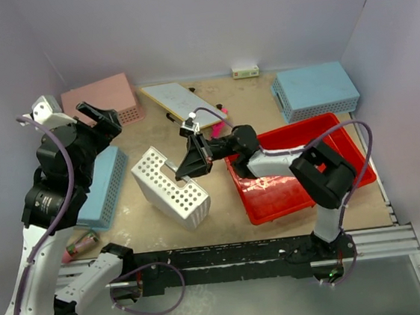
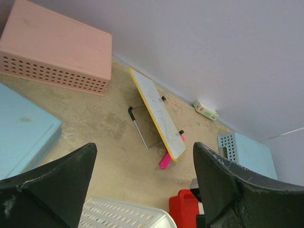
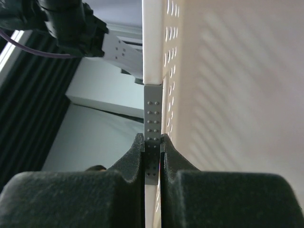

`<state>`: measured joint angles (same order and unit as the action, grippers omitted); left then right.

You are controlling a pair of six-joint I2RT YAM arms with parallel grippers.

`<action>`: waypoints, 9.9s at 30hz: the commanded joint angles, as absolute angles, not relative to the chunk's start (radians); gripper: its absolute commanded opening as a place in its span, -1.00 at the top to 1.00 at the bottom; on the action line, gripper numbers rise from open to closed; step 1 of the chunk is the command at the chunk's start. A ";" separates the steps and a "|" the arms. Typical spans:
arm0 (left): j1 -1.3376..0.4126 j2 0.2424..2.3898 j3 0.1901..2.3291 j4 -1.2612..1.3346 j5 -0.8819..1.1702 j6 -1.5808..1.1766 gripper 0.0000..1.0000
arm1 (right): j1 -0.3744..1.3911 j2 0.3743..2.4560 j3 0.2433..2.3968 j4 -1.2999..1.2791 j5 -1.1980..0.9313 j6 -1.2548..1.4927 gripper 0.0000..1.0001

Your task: Turn the large container upside down

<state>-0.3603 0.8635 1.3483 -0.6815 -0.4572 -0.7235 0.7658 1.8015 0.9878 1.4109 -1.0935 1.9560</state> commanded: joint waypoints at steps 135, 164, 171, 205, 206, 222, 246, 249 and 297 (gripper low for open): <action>-0.641 1.254 1.335 -0.613 -0.685 -0.644 -0.53 | 0.879 1.408 1.316 -0.783 0.183 0.826 1.00; -0.278 1.181 1.353 -0.664 -0.538 -0.589 -0.62 | 0.791 1.426 1.648 -0.439 -0.288 1.086 1.00; -0.250 1.173 1.312 -0.644 -0.496 -0.594 -0.62 | 0.761 1.395 1.603 -0.327 -0.323 1.167 1.00; -0.183 1.149 1.356 -0.673 -0.499 -0.566 -0.62 | 0.705 1.401 1.404 0.373 -0.539 1.704 1.00; -0.183 1.149 1.357 -0.672 -0.497 -0.566 -0.62 | 0.694 1.384 1.380 0.375 -0.543 1.707 1.00; -0.183 1.172 1.358 -0.643 -0.455 -0.568 -0.62 | 0.283 1.119 0.944 0.483 -0.952 1.734 1.00; -0.183 1.151 1.223 -0.589 -0.183 -0.585 -0.61 | -0.109 1.210 1.283 -0.886 -0.908 0.553 0.21; -0.196 1.127 1.136 -0.556 -0.052 -0.606 -0.60 | -0.119 1.206 1.296 -0.890 -0.851 0.558 0.19; -0.819 1.577 1.064 -0.129 0.080 -0.737 -0.61 | -0.192 1.095 1.357 -0.892 -0.318 0.448 -0.46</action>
